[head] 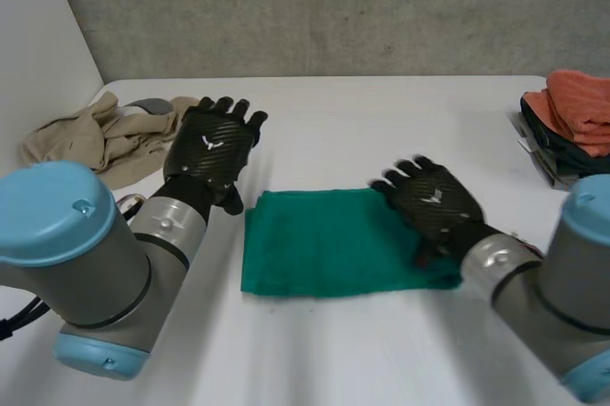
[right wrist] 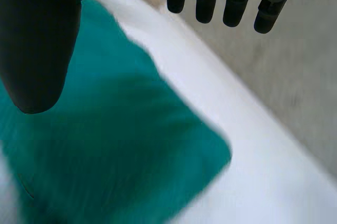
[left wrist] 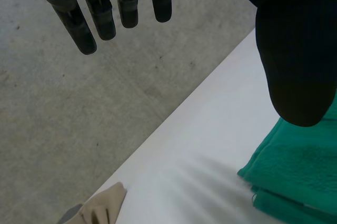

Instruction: Fold the laundry.

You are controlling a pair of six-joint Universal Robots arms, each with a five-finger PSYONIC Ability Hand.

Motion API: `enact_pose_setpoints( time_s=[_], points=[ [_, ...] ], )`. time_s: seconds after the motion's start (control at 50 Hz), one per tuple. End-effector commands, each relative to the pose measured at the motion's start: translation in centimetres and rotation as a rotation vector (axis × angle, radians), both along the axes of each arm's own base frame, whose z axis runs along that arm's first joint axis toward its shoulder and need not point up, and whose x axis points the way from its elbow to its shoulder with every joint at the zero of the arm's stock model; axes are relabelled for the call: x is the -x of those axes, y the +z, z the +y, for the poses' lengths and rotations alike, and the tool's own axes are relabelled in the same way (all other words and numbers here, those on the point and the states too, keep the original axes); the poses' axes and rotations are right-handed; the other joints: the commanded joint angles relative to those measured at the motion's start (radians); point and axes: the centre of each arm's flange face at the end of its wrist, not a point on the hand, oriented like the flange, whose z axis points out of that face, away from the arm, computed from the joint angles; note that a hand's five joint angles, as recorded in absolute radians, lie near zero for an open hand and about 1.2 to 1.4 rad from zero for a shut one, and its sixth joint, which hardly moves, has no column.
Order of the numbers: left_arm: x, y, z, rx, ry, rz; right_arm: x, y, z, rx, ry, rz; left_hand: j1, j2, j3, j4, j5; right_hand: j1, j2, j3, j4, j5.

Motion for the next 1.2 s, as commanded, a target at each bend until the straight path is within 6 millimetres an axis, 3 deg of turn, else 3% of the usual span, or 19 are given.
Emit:
enact_pose_setpoints(
  time_s=[0.02, 0.06, 0.14, 0.24, 0.3, 0.4, 0.48, 0.5, 0.52, 0.54, 0.56, 0.6, 0.66, 0.74, 0.8, 0.9, 0.98, 1.06, 1.2],
  points=[
    [0.3, -0.5, 0.4, -0.013, -0.013, -0.007, 5.4, -3.6, -2.6, -0.144, -0.146, 0.179, -0.026, -0.034, -0.040, -0.029, -0.046, 0.879, 0.886, 0.887, 0.887, 0.882],
    [0.3, -0.7, 0.5, -0.017, -0.013, -0.010, 6.2, -3.6, -3.2, -0.124, -0.157, 0.217, -0.026, -0.034, -0.040, -0.029, -0.046, 1.173, 1.180, 1.181, 1.181, 1.176],
    [0.2, -0.7, 0.5, -0.018, -0.010, -0.010, 6.1, -2.6, -4.6, -0.002, -0.191, 0.216, -0.026, -0.034, -0.040, -0.029, -0.046, 1.173, 1.181, 1.182, 1.182, 1.177],
    [0.0, -0.3, 0.6, -0.010, -0.004, -0.005, 0.3, 2.8, -2.4, 0.173, -0.064, -0.008, -0.026, -0.034, -0.040, -0.029, -0.046, 1.173, 1.181, 1.182, 1.182, 1.177],
    [-0.1, 0.3, 0.7, 0.001, 0.001, 0.002, -1.9, 3.5, -0.7, 0.196, 0.017, -0.055, -0.026, -0.034, -0.040, -0.029, -0.046, 1.173, 1.181, 1.182, 1.182, 1.177],
    [-0.3, 0.5, 0.7, -0.011, 0.008, 0.020, -8.1, 0.4, 6.4, 0.219, 0.372, -0.026, -0.026, -0.034, -0.040, -0.029, -0.046, 1.173, 1.181, 1.182, 1.182, 1.177],
    [-0.4, 0.5, 0.7, -0.040, 0.009, 0.070, -9.6, -2.6, 8.9, 0.203, 0.501, 0.073, -0.026, -0.034, -0.040, -0.029, -0.046, 1.173, 1.181, 1.182, 1.182, 1.177],
    [-0.3, 0.6, 0.7, -0.045, 0.007, 0.085, -9.6, -3.0, 8.8, 0.197, 0.501, 0.091, -0.025, -0.034, -0.039, -0.028, -0.046, 1.173, 1.181, 1.182, 1.182, 1.177],
    [-0.3, 0.7, 0.7, -0.056, 0.010, 0.106, -9.6, -3.1, 8.6, 0.189, 0.498, 0.101, -0.025, -0.034, -0.039, -0.028, -0.046, 0.997, 1.005, 1.006, 1.006, 1.000],
    [-0.3, 0.8, 0.7, -0.061, 0.010, 0.117, -9.6, -3.2, 8.5, 0.159, 0.486, 0.110, -0.025, -0.034, -0.039, -0.028, -0.046, 0.318, 0.326, 0.327, 0.327, 0.321],
    [-0.3, 0.8, 0.7, -0.067, 0.011, 0.128, -9.5, -3.1, 8.4, 0.141, 0.472, 0.109, -0.023, -0.031, -0.036, -0.025, -0.043, -0.037, -0.030, -0.029, -0.029, -0.034],
    [-0.2, 1.3, 0.7, -0.079, 0.015, 0.158, -9.4, -2.8, 8.3, 0.104, 0.441, 0.084, -0.023, -0.031, -0.036, -0.025, -0.043, -0.048, -0.041, -0.040, -0.040, -0.045],
    [-0.1, 2.0, 0.6, -0.087, 0.021, 0.195, -8.2, -0.1, 5.7, 0.055, 0.315, -0.039, -0.022, -0.031, -0.036, -0.025, -0.043, -0.048, -0.041, -0.040, -0.040, -0.045],
    [1.3, 2.8, 1.6, -0.113, -0.028, 0.225, -3.9, 4.0, 0.2, -0.042, 0.073, -0.289, -0.017, -0.025, -0.030, -0.020, -0.037, -0.048, -0.041, -0.040, -0.040, -0.045],
    [2.9, 3.1, 2.7, -0.145, -0.077, 0.235, -2.6, 4.8, -1.0, -0.110, 0.002, -0.369, -0.014, -0.022, -0.027, -0.017, -0.034, -0.048, -0.041, -0.040, -0.040, -0.045],
    [5.5, 1.4, 4.3, -0.254, -0.136, 0.212, -1.5, 4.8, -2.2, -0.249, -0.064, -0.372, 0.019, 0.010, 0.005, 0.016, -0.001, -0.048, -0.041, -0.040, -0.040, -0.045],
    [6.6, -1.2, 4.6, -0.358, -0.090, 0.174, -2.2, 2.8, -2.9, -0.363, -0.077, -0.313, 0.022, 0.013, 0.008, 0.019, 0.001, -0.048, -0.041, -0.040, -0.040, -0.045],
    [6.1, -4.0, 4.0, -0.421, 0.057, 0.102, -2.7, 0.9, -4.0, -0.454, -0.094, -0.255, 0.019, 0.010, 0.005, 0.016, -0.001, -0.048, -0.041, -0.040, -0.040, -0.045],
    [5.1, -6.0, 3.5, -0.444, 0.138, 0.033, -3.4, -2.2, -4.8, -0.584, -0.067, -0.171, 0.019, 0.010, 0.005, 0.016, -0.001, -0.048, -0.041, -0.040, -0.040, -0.045]
  ],
)
